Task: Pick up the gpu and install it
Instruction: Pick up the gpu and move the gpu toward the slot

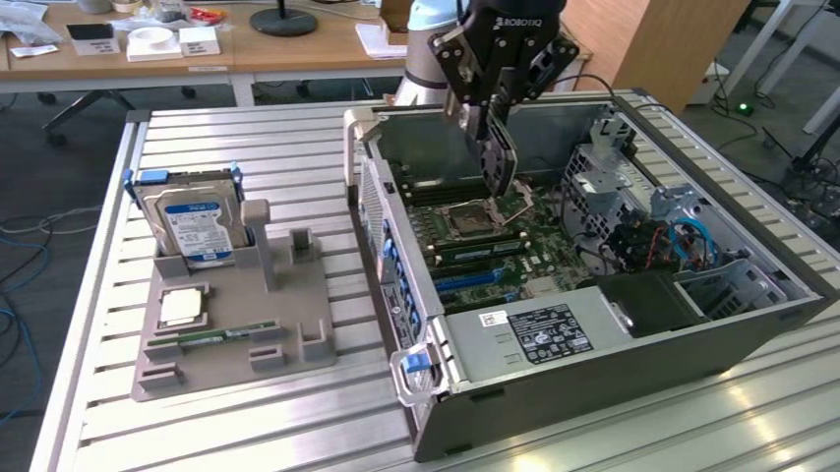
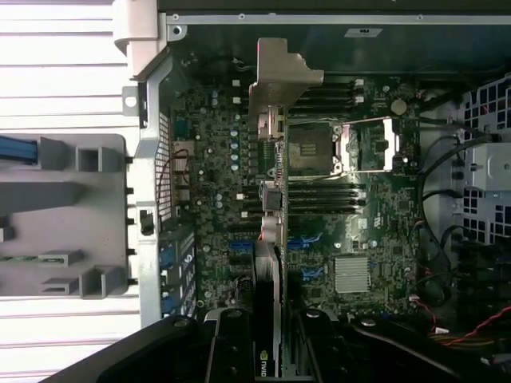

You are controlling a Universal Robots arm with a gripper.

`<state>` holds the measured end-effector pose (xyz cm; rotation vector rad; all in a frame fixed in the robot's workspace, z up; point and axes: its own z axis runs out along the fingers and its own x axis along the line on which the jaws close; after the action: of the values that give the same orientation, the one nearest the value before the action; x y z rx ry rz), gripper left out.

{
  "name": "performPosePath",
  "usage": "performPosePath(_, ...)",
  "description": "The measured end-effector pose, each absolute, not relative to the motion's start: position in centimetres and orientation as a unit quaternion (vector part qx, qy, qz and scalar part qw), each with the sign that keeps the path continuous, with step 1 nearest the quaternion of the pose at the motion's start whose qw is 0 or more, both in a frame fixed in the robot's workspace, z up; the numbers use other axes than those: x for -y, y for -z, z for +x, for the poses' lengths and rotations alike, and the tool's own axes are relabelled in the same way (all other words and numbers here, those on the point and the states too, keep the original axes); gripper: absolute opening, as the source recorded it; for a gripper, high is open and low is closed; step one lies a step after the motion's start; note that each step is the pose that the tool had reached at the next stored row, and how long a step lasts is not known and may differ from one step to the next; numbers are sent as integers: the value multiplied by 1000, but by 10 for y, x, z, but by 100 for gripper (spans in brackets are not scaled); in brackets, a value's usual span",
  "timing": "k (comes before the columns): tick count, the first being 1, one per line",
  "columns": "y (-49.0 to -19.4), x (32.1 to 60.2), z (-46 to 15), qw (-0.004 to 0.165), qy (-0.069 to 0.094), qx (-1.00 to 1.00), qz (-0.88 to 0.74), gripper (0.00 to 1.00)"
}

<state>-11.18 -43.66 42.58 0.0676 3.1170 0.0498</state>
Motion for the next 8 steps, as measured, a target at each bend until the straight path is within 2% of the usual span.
performPosePath(8,-426,436,-100,12,-16,-1000,22,26)
